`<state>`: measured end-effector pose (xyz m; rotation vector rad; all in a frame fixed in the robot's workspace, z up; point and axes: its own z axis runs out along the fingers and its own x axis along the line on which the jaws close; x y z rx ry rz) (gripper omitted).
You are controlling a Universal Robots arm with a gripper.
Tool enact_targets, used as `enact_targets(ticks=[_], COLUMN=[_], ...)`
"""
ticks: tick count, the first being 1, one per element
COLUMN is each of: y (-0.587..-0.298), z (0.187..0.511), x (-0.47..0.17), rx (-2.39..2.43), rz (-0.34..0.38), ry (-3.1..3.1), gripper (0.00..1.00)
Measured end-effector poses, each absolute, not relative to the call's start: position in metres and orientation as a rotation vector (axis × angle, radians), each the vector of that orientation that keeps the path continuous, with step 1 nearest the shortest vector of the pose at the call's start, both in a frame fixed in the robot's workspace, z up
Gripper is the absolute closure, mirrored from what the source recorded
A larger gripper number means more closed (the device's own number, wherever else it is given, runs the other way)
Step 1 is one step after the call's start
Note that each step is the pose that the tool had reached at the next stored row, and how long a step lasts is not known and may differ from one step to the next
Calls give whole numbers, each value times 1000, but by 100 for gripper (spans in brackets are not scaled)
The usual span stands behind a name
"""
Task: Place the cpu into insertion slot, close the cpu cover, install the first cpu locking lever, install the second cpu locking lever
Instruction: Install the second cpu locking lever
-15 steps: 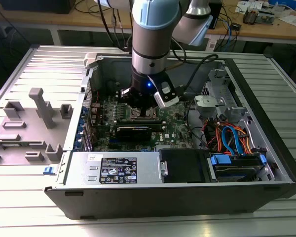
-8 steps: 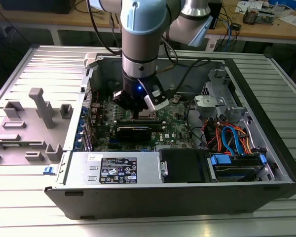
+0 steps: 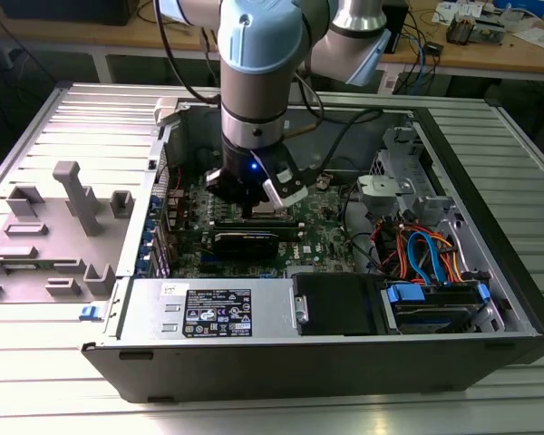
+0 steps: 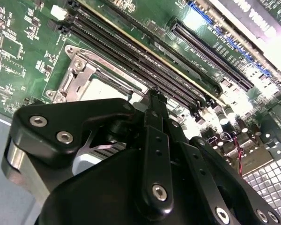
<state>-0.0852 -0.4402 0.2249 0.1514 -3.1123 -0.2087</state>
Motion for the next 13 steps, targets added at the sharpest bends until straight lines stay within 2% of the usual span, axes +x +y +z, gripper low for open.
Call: enact_targets(ticks=[13], y=[-443], z=[220], x=[-90], rx=[153], rz=[-210], ry=[-3112], gripper=[89])
